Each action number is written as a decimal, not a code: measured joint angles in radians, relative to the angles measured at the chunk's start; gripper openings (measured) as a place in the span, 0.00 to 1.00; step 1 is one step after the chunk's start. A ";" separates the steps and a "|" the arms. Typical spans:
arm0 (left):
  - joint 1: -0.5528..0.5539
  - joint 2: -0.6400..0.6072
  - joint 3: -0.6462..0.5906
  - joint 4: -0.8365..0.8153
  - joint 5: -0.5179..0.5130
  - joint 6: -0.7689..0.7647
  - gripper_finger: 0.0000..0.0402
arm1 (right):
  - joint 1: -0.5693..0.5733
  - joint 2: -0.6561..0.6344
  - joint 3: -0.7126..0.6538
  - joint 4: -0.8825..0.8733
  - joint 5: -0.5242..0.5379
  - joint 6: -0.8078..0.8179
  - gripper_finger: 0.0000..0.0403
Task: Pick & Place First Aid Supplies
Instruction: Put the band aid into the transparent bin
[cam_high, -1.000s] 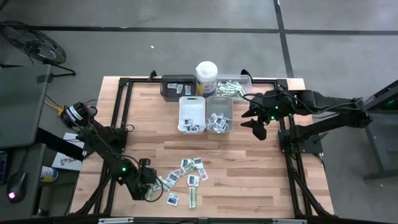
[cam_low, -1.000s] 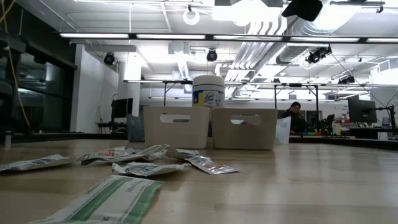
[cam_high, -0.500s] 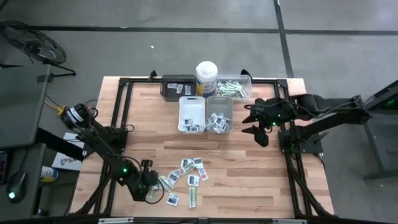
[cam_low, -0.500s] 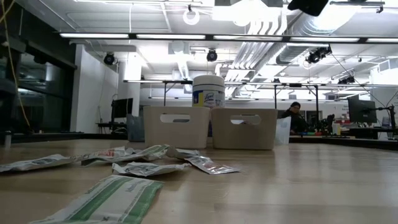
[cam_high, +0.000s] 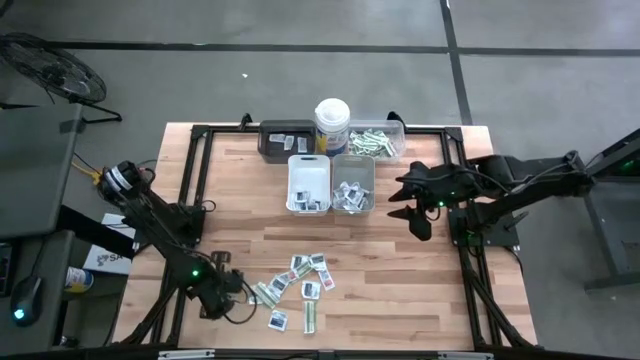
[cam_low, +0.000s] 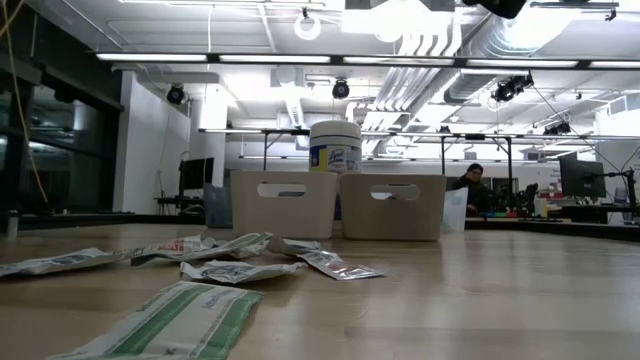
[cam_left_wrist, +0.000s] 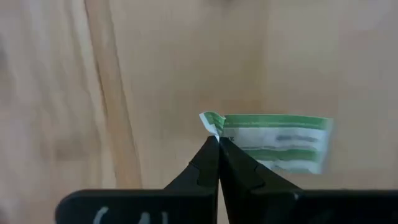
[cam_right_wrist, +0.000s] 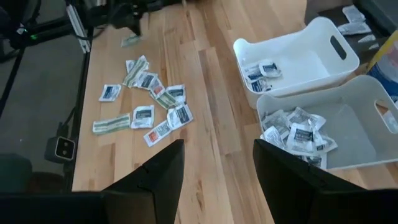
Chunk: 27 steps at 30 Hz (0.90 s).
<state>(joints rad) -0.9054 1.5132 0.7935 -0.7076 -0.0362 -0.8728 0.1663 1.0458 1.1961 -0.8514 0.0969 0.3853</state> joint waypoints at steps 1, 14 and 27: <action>0.000 -0.011 0.031 -0.031 -0.011 0.000 0.00 | 0.005 0.000 0.000 0.007 0.006 0.000 0.46; 0.034 -0.083 0.423 -0.329 -0.626 -0.020 0.00 | 0.018 0.007 0.000 0.158 0.056 -0.008 0.46; 0.287 -0.084 0.594 -0.246 -1.185 0.211 0.00 | 0.018 0.166 0.000 0.557 0.064 -0.160 0.46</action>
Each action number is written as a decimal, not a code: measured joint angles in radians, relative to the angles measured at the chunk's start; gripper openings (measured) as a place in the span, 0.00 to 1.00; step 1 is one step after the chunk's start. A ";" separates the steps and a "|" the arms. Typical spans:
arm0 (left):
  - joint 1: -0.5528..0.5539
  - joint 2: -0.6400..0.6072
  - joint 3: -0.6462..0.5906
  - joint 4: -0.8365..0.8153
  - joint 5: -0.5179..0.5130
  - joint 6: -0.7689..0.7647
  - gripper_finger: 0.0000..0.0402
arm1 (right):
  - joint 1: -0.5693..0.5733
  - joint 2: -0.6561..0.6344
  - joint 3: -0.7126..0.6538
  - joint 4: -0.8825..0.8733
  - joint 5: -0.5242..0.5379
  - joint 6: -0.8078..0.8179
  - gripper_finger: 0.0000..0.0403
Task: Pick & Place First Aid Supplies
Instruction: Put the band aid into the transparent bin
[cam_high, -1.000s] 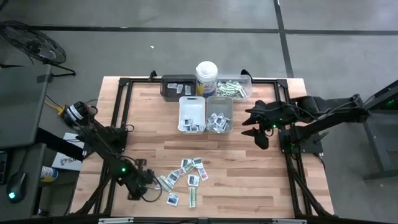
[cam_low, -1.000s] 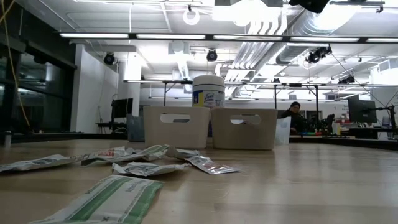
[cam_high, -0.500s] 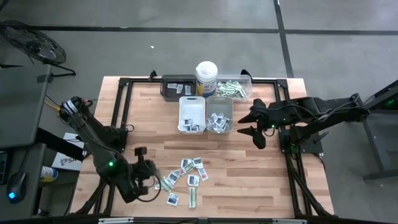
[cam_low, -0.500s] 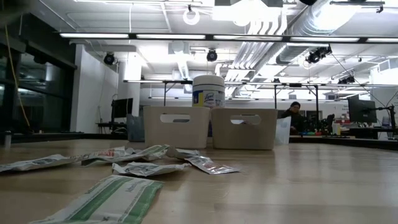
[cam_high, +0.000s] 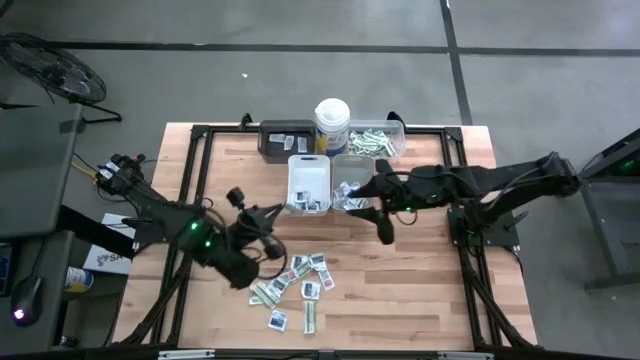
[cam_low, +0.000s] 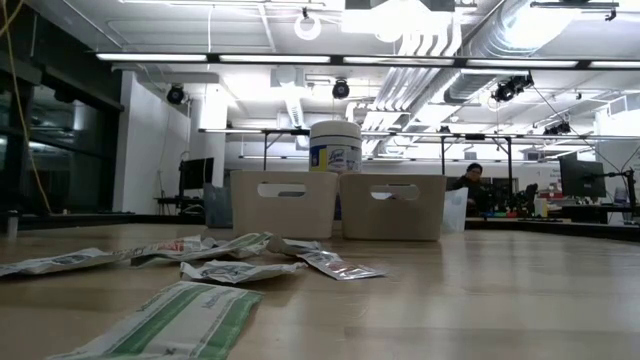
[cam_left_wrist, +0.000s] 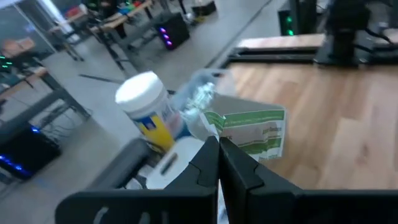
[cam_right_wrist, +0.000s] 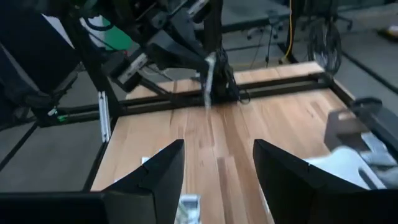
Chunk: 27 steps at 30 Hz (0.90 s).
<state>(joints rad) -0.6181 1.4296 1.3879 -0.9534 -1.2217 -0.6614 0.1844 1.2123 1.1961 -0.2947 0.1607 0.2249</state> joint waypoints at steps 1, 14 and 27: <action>0.019 0.000 0.005 0.030 -0.005 0.040 0.00 | 0.000 0.016 0.000 0.029 0.005 -0.009 0.46; 0.223 0.000 0.020 0.611 0.163 0.682 0.00 | -0.001 0.154 0.000 0.282 0.150 -0.082 0.46; 0.280 0.000 0.020 0.674 0.288 0.766 0.00 | -0.008 0.164 0.000 0.298 0.198 -0.103 0.36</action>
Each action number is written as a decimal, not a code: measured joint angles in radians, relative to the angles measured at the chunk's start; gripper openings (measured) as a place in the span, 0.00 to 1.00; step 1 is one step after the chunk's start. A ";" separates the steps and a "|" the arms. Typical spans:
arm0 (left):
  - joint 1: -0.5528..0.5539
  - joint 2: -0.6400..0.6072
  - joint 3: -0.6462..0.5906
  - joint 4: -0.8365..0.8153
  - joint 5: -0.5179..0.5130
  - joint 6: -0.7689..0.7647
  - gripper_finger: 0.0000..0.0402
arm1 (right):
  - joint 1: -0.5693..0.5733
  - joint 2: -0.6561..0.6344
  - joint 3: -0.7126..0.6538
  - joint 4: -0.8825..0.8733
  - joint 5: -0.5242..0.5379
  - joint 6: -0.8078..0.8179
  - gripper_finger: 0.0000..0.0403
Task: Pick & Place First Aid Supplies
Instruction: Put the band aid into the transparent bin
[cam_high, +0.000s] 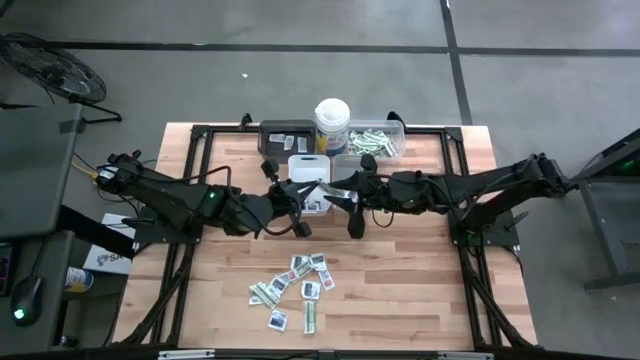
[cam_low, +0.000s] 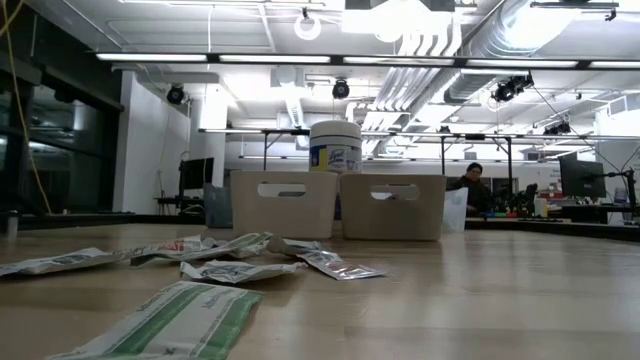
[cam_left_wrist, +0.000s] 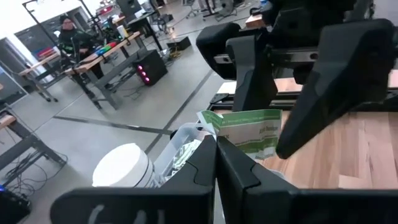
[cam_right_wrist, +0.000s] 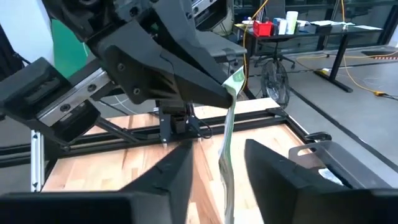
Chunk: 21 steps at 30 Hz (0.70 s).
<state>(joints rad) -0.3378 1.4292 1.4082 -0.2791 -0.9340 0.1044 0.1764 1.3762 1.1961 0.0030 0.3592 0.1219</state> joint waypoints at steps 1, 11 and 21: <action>0.000 0.000 0.000 0.000 0.001 0.002 0.00 | 0.000 0.000 0.000 -0.005 0.001 0.000 0.33; -0.001 0.000 0.000 -0.008 0.001 0.004 0.00 | 0.000 0.000 0.000 -0.029 0.017 0.002 0.02; -0.002 -0.002 0.000 -0.011 0.015 0.073 0.06 | -0.020 -0.001 0.000 -0.044 -0.014 0.039 0.00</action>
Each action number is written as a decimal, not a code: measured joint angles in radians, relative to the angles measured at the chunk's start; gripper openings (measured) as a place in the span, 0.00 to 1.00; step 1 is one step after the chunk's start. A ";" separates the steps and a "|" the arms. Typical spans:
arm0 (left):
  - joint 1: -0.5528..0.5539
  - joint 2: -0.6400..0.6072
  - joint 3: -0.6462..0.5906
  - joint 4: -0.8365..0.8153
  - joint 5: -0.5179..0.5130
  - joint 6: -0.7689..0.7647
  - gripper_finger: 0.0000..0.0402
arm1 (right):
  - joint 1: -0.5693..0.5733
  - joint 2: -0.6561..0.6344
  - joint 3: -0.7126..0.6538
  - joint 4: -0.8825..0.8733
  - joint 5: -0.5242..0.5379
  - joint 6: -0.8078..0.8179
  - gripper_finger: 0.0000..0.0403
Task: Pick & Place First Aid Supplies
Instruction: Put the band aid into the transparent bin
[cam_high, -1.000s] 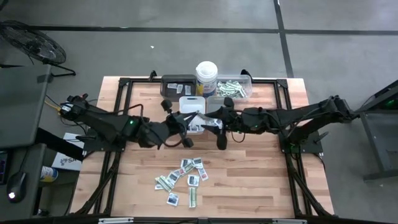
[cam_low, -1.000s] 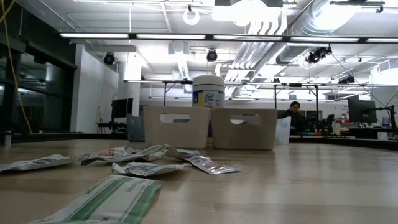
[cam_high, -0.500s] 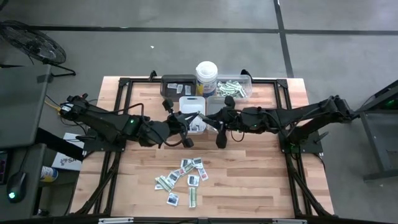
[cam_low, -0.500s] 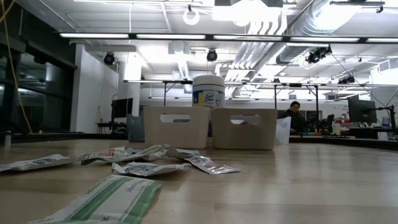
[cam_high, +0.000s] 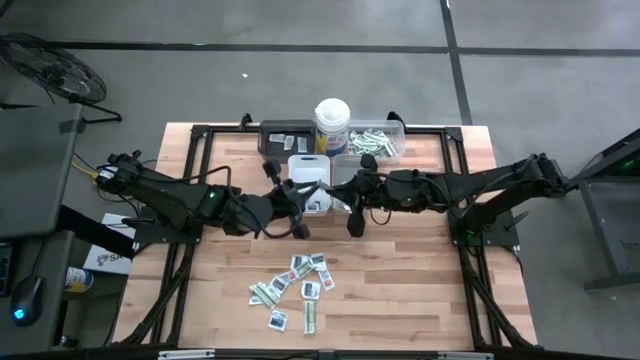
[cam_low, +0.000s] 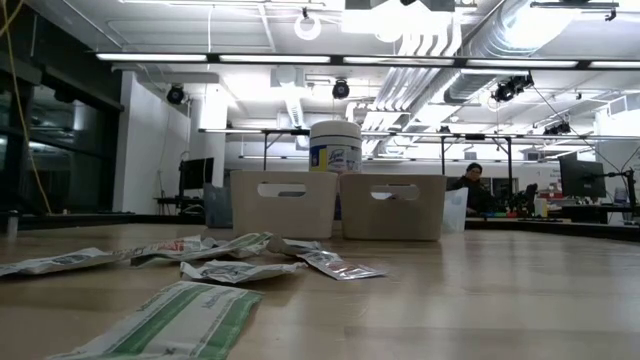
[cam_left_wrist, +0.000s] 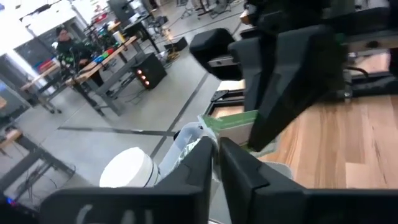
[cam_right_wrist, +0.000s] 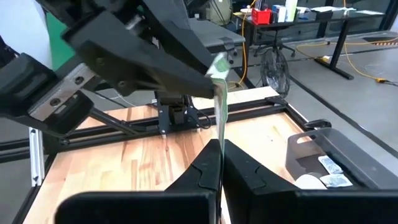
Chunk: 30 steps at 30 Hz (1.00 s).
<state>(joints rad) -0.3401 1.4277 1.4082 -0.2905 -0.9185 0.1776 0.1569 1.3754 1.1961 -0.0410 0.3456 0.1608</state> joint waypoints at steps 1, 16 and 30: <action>0.000 0.000 0.000 0.000 0.010 0.014 0.09 | -0.001 0.000 0.000 -0.003 -0.003 0.001 0.00; 0.000 -0.131 0.002 -0.180 -0.082 -0.007 0.45 | -0.068 -0.022 0.000 -0.181 -0.004 0.059 0.00; 0.000 -0.266 0.001 -0.737 -0.087 -0.319 0.39 | -0.357 -0.177 0.000 -0.691 -0.071 -0.010 0.00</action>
<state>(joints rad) -0.3405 1.1621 1.4090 -1.0273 -1.0054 -0.1414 -0.2003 1.1988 1.1961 -0.7320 0.2744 0.1511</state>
